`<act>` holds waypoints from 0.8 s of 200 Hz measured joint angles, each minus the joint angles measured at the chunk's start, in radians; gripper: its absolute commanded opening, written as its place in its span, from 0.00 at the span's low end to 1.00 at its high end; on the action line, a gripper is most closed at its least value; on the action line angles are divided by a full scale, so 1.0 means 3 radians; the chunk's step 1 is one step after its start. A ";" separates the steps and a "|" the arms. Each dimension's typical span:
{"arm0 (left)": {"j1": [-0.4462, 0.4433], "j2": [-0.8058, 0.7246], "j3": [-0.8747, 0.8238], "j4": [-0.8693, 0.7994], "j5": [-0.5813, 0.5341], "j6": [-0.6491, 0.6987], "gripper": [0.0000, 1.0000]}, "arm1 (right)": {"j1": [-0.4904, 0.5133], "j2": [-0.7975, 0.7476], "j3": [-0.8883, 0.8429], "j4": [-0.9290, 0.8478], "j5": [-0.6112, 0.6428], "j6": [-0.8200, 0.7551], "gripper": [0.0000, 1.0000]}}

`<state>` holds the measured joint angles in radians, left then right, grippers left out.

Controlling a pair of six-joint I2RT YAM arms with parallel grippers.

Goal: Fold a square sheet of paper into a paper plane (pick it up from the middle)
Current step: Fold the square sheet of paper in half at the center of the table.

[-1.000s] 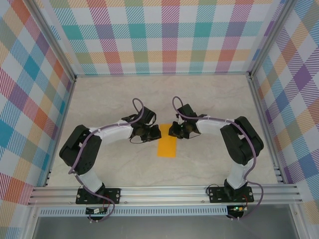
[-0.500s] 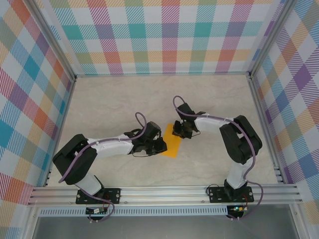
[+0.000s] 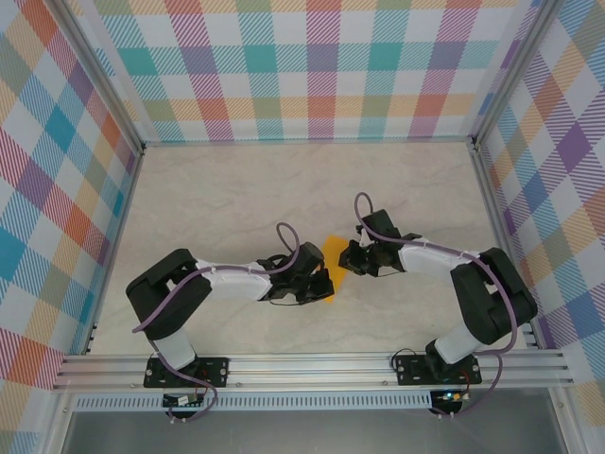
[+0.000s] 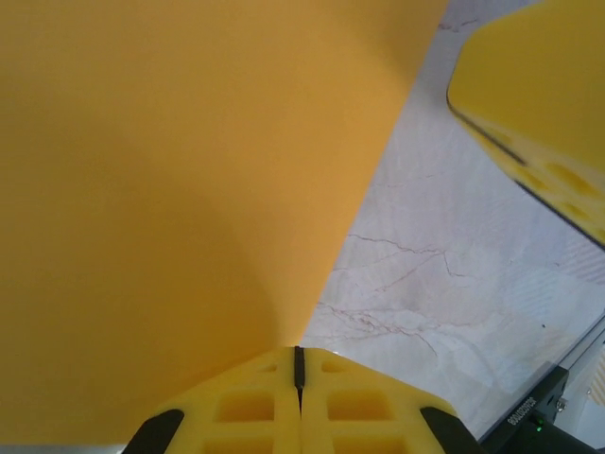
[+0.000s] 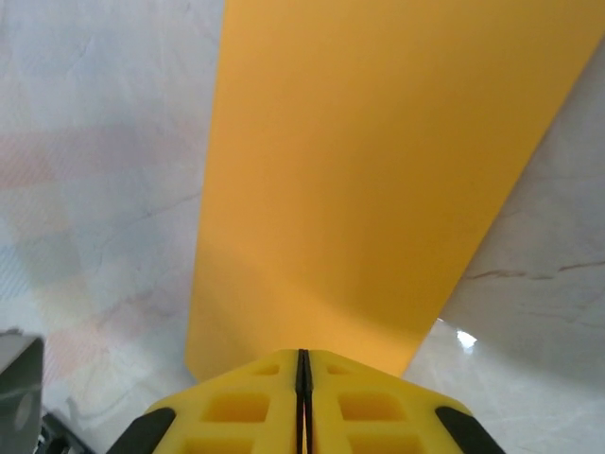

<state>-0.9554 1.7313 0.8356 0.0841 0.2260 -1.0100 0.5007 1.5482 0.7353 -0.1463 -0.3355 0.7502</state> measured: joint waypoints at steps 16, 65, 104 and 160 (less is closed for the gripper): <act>0.0000 0.0050 0.0004 0.0018 0.0003 0.0000 0.02 | 0.0000 0.0038 -0.0014 0.0017 -0.0090 -0.0045 0.07; -0.0014 0.0080 0.0033 0.0017 0.0031 0.0013 0.01 | -0.0004 0.0252 -0.0014 0.0108 -0.0290 -0.0167 0.06; -0.0015 0.0083 0.0034 -0.0027 0.0038 0.0013 0.01 | -0.0041 0.0416 -0.0024 0.0173 -0.0388 -0.0226 0.05; -0.0015 0.0103 0.0033 -0.0097 0.0052 0.0013 0.00 | -0.0122 0.0497 -0.0003 0.0189 -0.0566 -0.0340 0.04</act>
<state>-0.9600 1.7622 0.8455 0.0551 0.2417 -1.0061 0.4641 1.6974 0.7345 -0.0895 -0.5053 0.6483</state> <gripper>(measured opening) 0.046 0.050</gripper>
